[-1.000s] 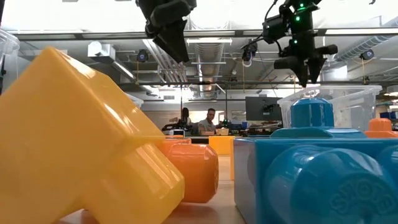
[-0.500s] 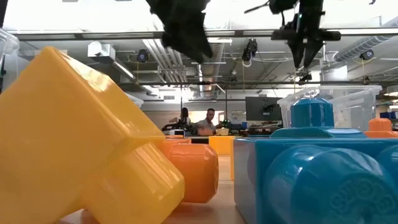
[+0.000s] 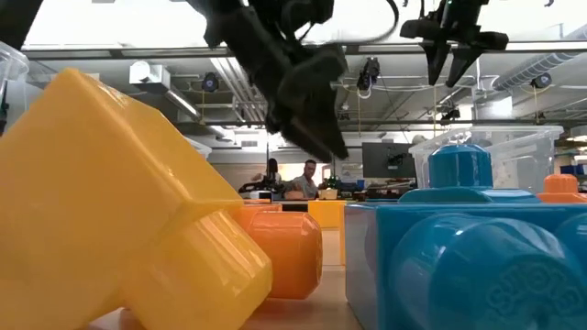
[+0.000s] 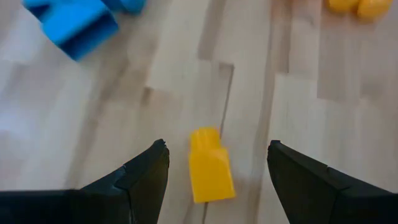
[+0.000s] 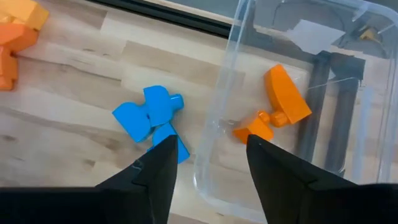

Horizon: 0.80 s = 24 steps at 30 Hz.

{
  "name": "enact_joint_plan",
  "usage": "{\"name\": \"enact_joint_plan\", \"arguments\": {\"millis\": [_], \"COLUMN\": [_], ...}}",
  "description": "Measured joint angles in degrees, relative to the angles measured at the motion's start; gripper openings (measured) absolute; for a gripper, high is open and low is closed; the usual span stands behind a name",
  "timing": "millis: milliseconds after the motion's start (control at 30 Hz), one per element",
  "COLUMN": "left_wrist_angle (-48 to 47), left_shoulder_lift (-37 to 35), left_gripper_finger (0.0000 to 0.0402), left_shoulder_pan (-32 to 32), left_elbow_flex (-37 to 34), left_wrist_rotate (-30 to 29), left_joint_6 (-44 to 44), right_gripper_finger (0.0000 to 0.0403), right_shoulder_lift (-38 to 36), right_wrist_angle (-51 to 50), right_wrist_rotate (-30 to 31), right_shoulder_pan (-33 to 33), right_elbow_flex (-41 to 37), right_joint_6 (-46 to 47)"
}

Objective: Sort blocks
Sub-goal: Put the center yellow game piece into the top left transparent bin

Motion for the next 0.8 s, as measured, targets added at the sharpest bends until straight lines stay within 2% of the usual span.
{"name": "enact_joint_plan", "arguments": {"millis": [267, 567, 800], "left_wrist_angle": [0.8, 3.1, 3.6], "left_shoulder_lift": [5.6, 7.1, 9.6], "left_gripper_finger": [0.0246, 0.0245, 0.0221], "left_shoulder_pan": [0.0, 0.1, 0.2], "left_elbow_flex": [0.0, -0.2, -0.4], "left_wrist_rotate": [0.0, 0.0, 0.0], "left_joint_6": [1.9, 2.1, 1.1], "right_gripper_finger": [0.0211, 0.0222, 0.0221], "right_shoulder_lift": [0.0, 0.0, 0.1], "right_wrist_angle": [0.0, -0.1, 0.0], "right_wrist_rotate": [-0.2, -1.5, -1.7], "right_shoulder_pan": [0.2, 0.2, 0.2], "right_elbow_flex": [-1.5, -3.0, -3.1], "right_joint_6": [0.0, 0.6, 0.6]}}
